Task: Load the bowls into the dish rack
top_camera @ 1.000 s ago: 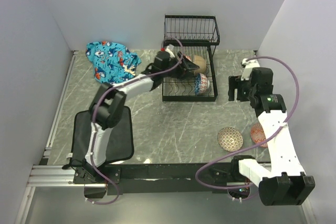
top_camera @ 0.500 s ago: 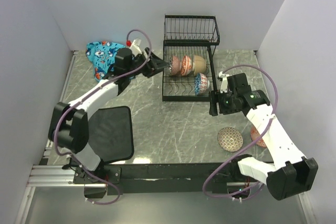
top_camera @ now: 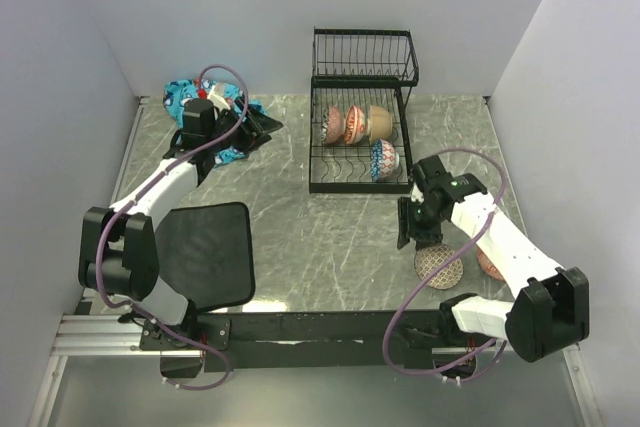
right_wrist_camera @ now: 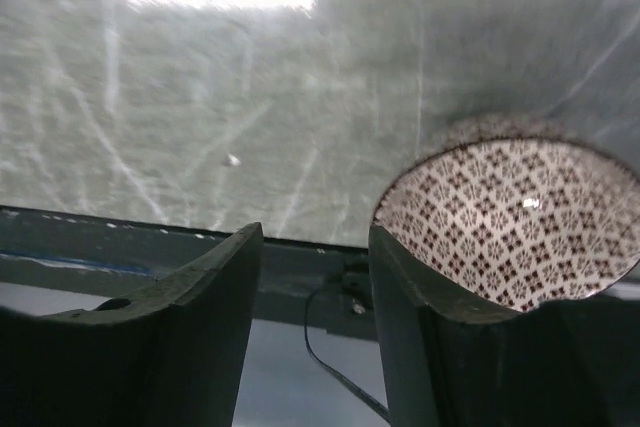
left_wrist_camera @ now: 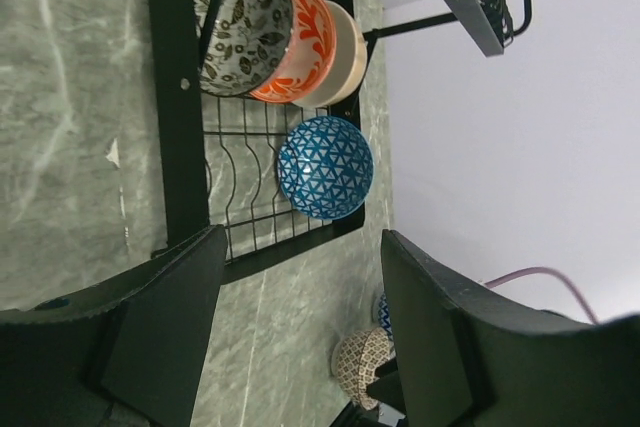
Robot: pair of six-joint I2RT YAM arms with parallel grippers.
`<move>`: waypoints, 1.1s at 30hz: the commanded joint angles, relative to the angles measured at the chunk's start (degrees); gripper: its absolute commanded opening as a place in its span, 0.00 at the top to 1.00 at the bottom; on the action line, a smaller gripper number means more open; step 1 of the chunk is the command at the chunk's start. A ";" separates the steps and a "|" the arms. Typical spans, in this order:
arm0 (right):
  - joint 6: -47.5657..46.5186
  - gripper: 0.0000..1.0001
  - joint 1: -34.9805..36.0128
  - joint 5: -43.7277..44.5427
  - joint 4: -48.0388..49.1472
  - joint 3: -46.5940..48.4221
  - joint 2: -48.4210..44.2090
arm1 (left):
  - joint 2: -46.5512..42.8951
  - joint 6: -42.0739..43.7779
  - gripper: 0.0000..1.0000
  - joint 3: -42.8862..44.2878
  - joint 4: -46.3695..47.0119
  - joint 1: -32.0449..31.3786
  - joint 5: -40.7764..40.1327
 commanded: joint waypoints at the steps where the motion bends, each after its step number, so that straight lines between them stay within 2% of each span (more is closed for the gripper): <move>1: 5.03 0.45 -0.16 0.87 -2.66 -3.21 -0.72 | -0.80 0.82 0.31 2.73 0.01 1.71 1.13; 6: 7.84 0.39 -0.24 2.01 -3.10 -3.83 1.91 | 0.35 0.46 0.31 3.96 -0.52 3.03 1.48; 14: 8.55 0.40 -1.38 5.17 -1.43 -8.13 4.55 | 2.46 -1.47 0.31 4.32 0.97 3.47 1.74; 17: 8.64 0.45 -1.47 5.44 -0.29 -9.02 5.08 | 2.55 -1.73 0.31 4.23 1.15 3.73 1.83; 20: 8.20 0.51 -1.39 5.53 0.77 -9.19 6.13 | 2.55 -1.65 0.31 4.06 0.80 3.99 1.66; 22: 8.11 0.62 -0.95 6.23 0.86 -8.49 6.22 | 2.28 -1.65 0.31 3.97 0.62 4.17 1.57; 23: 7.76 0.72 0.10 6.32 0.95 -8.14 6.14 | 2.28 -1.73 0.31 3.88 0.71 4.26 1.66; 25: 7.50 0.80 1.68 6.58 1.21 -6.92 5.78 | 1.93 -1.91 0.31 3.70 0.62 4.52 1.66; 26: 7.15 0.88 3.52 6.58 1.30 -6.47 5.43 | 1.84 -2.08 0.31 3.53 0.71 4.61 1.83; 29: 6.10 1.00 6.78 6.06 2.09 -4.01 4.91 | 1.05 -2.70 0.31 2.74 0.97 5.05 2.01; 33: 3.28 1.00 16.43 2.55 6.03 1.42 5.08 | -0.17 -3.14 0.31 1.95 1.24 5.84 2.18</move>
